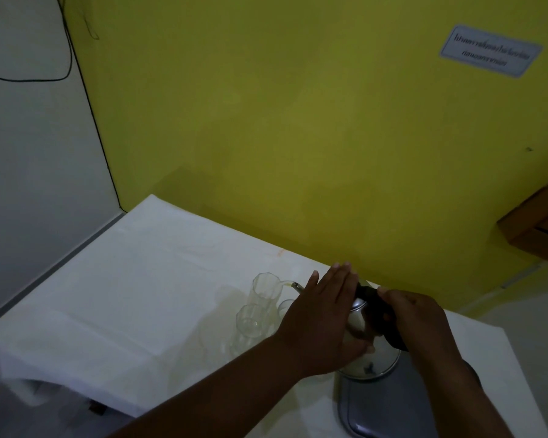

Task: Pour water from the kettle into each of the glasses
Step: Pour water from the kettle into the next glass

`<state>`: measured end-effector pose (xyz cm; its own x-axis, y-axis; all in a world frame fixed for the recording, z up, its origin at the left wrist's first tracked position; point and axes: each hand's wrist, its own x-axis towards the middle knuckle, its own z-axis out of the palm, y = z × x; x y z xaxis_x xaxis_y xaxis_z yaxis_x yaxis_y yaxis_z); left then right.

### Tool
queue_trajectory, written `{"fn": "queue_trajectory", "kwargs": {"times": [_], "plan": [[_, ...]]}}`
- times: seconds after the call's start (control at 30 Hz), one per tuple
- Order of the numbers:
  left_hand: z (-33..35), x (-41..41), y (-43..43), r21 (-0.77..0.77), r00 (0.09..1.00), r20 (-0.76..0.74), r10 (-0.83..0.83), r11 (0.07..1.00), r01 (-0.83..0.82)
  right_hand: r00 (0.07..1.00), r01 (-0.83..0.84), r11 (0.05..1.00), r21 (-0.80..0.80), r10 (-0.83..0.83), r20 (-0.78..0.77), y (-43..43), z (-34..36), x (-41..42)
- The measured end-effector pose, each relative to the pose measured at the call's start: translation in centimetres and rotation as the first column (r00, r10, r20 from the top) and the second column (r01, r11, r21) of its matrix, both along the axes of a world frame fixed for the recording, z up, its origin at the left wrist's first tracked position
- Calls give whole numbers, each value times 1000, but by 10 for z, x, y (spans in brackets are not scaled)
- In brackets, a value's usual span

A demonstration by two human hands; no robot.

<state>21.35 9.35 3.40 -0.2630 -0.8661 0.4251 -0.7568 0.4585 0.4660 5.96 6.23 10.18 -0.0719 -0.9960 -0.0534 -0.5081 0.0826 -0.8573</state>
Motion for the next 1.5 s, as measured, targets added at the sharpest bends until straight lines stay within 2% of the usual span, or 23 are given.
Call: {"fn": "queue_trajectory", "kwargs": {"times": [0.77,1.5], "plan": [[1,-2,-4,3,1000,11,8,1000,-8,997,-44,998,-43,41,-67,-1,9,1],[5,-6,2,-11,998,43,39,999,-39,998,-54,998,-35,52,-37,0,8,-6]]}}
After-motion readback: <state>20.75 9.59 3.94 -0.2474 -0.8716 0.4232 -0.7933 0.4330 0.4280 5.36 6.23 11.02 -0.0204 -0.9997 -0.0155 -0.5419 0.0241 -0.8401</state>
